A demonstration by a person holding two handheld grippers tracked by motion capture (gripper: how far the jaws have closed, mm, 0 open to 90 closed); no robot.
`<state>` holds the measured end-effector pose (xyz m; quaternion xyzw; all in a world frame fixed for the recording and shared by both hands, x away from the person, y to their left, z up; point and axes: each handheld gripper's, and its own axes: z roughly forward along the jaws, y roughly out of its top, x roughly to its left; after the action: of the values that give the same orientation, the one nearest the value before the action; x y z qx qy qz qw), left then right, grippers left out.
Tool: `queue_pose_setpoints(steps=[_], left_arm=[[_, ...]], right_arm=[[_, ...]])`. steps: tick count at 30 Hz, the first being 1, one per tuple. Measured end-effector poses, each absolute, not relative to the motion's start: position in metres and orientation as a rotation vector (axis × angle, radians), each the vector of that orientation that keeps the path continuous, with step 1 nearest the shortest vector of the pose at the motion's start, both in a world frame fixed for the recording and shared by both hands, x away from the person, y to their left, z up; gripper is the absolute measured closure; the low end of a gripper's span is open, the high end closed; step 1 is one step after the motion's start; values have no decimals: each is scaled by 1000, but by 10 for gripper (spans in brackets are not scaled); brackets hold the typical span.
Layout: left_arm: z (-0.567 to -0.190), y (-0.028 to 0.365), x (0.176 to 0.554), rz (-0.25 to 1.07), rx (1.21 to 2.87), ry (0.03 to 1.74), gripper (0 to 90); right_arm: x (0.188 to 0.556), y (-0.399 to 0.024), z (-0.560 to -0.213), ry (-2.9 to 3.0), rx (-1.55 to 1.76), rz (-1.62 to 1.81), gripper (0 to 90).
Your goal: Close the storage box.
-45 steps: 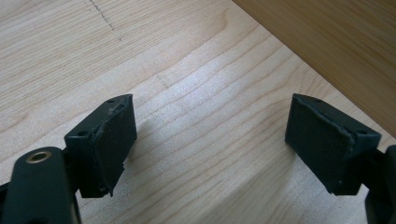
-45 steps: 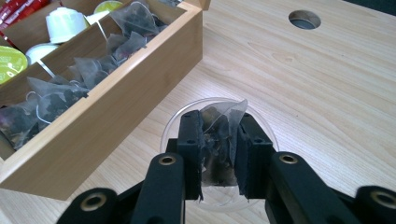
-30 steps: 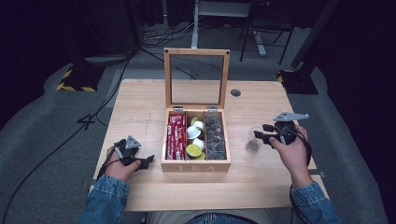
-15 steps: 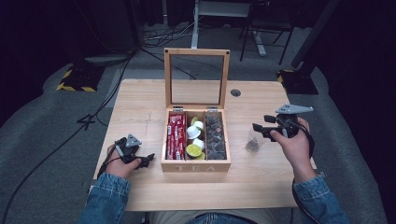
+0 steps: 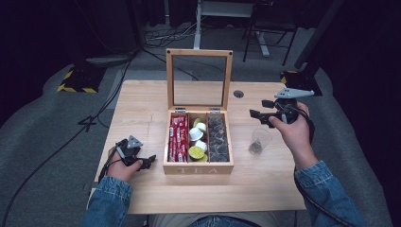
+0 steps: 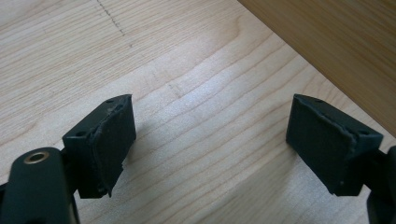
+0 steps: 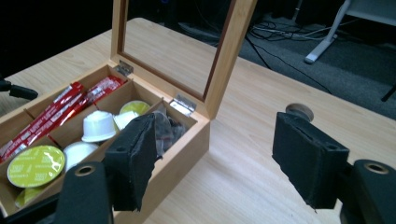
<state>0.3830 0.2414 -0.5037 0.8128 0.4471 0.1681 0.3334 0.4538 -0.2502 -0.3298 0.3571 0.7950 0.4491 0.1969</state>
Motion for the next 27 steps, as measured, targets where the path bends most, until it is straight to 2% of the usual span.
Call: queue_pose_setpoints(steps=[12, 27], left_arm=[[-504, 241, 383, 444, 2120, 1169, 161], [-504, 241, 383, 444, 2121, 1169, 161]], right_arm=[[482, -230, -312, 2205, 956, 1307, 307], [536, -203, -290, 2189, 931, 1325, 304]])
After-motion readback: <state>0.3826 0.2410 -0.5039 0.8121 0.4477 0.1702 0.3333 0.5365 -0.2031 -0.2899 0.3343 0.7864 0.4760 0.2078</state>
